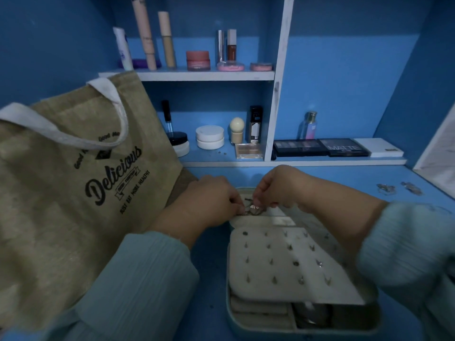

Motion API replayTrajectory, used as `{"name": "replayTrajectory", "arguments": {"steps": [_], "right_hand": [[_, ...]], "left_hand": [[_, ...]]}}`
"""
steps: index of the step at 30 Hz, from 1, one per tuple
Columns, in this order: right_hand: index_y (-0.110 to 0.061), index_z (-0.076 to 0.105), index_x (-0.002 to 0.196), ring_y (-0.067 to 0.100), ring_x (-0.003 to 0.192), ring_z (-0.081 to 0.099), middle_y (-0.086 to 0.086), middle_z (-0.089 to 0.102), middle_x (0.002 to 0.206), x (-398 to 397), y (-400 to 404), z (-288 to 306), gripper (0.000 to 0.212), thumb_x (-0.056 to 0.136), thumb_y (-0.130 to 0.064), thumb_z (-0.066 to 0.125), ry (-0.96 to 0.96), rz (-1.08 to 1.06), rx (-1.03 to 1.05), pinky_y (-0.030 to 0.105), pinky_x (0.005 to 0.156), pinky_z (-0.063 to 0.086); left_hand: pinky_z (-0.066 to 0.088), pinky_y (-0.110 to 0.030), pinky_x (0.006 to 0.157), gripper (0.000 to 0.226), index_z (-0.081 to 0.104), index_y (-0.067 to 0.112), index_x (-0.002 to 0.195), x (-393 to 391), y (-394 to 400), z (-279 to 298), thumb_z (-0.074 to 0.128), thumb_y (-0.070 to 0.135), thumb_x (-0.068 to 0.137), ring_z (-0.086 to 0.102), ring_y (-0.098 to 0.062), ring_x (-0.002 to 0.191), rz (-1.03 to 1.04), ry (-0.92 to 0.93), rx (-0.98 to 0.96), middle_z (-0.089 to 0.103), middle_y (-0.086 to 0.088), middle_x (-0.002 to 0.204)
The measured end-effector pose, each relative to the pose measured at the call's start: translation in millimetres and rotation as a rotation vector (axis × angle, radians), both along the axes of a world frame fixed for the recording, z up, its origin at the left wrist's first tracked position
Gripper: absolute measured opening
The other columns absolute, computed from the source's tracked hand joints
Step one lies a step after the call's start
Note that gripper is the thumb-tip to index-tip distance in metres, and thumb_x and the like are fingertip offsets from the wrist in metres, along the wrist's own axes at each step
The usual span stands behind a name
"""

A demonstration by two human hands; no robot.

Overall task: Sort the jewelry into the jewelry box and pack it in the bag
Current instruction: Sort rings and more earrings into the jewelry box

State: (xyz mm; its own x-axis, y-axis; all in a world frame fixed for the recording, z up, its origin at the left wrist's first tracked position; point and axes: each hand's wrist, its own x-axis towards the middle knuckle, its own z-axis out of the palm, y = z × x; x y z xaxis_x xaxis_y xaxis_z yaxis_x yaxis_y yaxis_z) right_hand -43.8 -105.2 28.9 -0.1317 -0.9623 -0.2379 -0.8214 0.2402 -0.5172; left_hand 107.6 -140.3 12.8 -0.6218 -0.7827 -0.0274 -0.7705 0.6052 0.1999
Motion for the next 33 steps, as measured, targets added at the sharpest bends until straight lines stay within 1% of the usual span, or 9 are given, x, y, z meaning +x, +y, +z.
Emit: {"name": "replayTrajectory", "arguments": {"steps": [4, 10, 14, 15, 18, 20, 24, 30, 33], "right_hand": [[-0.009, 0.070, 0.099, 0.005, 0.060, 0.053, -0.004, 0.060, 0.070, 2.3, -2.1, -10.0, 0.019, 0.081, -0.012, 0.067, 0.002, 0.027, -0.015, 0.015, 0.061, 0.046], [-0.013, 0.070, 0.103, 0.000, 0.058, 0.050, -0.010, 0.057, 0.067, 4.4, 1.6, -1.5, 0.020, 0.085, -0.013, 0.063, 0.030, 0.118, 0.062, 0.007, 0.053, 0.042], [-0.018, 0.071, 0.103, 0.001, 0.064, 0.050, -0.016, 0.055, 0.065, -0.4, 8.3, 9.7, 0.023, 0.090, -0.011, 0.054, 0.070, 0.108, 0.064, 0.011, 0.059, 0.042], [-0.019, 0.070, 0.104, 0.001, 0.066, 0.052, -0.016, 0.057, 0.069, -2.0, 9.0, 10.9, 0.023, 0.091, -0.012, 0.052, 0.095, 0.100, 0.044, 0.010, 0.059, 0.042], [-0.012, 0.065, 0.114, 0.016, 0.102, 0.059, 0.000, 0.064, 0.111, -2.4, 8.9, 7.3, 0.027, 0.094, -0.018, 0.047, 0.307, 0.089, 0.050, 0.025, 0.086, 0.046], [-0.007, 0.063, 0.115, 0.022, 0.110, 0.057, 0.009, 0.060, 0.120, -1.2, 8.1, 2.2, 0.029, 0.094, -0.018, 0.046, 0.367, 0.084, 0.086, 0.030, 0.092, 0.046], [-0.014, 0.066, 0.111, 0.024, 0.108, 0.060, 0.008, 0.065, 0.114, 5.5, 12.7, 0.6, 0.025, 0.089, -0.017, 0.055, 0.231, 0.150, 0.089, 0.029, 0.088, 0.046], [-0.021, 0.063, 0.116, 0.014, 0.111, 0.054, -0.003, 0.059, 0.121, 12.3, 18.0, 2.4, 0.033, 0.094, -0.008, 0.042, 0.246, 0.250, 0.164, 0.017, 0.086, 0.039], [-0.021, 0.065, 0.110, 0.008, 0.091, 0.052, -0.009, 0.056, 0.101, 8.8, 16.6, 6.6, 0.027, 0.093, -0.010, 0.047, 0.202, 0.216, 0.112, 0.011, 0.073, 0.039]], "left_hand": [[0.026, -0.035, 0.100, 0.021, 0.063, 0.044, 0.106, 0.7, 4.4, 6.1, 0.055, 0.049, 0.087, 0.029, -0.021, 0.121, 0.016, -0.096, 0.025, 0.041, 0.004, 0.125], [0.021, -0.037, 0.105, 0.019, 0.058, 0.044, 0.105, 0.2, 6.9, 4.7, 0.055, 0.048, 0.087, 0.026, -0.020, 0.126, 0.017, -0.093, 0.063, 0.036, 0.004, 0.129], [0.019, -0.037, 0.104, 0.021, 0.057, 0.045, 0.105, -0.5, 7.8, 5.2, 0.054, 0.052, 0.086, 0.024, -0.019, 0.126, 0.018, -0.120, 0.078, 0.033, 0.005, 0.129], [0.019, -0.037, 0.104, 0.021, 0.057, 0.045, 0.106, -0.7, 7.4, 5.1, 0.054, 0.052, 0.086, 0.024, -0.020, 0.126, 0.015, -0.127, 0.089, 0.033, 0.005, 0.130], [0.020, -0.038, 0.107, 0.024, 0.056, 0.042, 0.111, -1.1, 6.8, 4.3, 0.052, 0.049, 0.088, 0.023, -0.021, 0.128, 0.010, -0.141, 0.137, 0.031, 0.003, 0.133], [0.021, -0.040, 0.107, 0.024, 0.056, 0.041, 0.112, -1.5, 6.7, 3.9, 0.052, 0.047, 0.090, 0.023, -0.022, 0.129, 0.013, -0.150, 0.160, 0.029, 0.002, 0.134], [0.021, -0.039, 0.106, 0.022, 0.055, 0.040, 0.110, -1.8, 6.9, 2.2, 0.052, 0.046, 0.089, 0.023, -0.022, 0.128, 0.026, -0.132, 0.168, 0.030, 0.001, 0.131], [0.021, -0.035, 0.100, 0.042, 0.048, 0.040, 0.116, 0.3, 7.0, 2.8, 0.058, 0.058, 0.079, 0.023, -0.022, 0.126, 0.137, -0.139, 0.080, 0.028, 0.001, 0.130], [0.020, -0.037, 0.101, 0.032, 0.053, 0.043, 0.109, -0.1, 9.1, 4.5, 0.056, 0.057, 0.081, 0.023, -0.022, 0.127, 0.140, -0.142, 0.112, 0.029, 0.001, 0.130]]}}
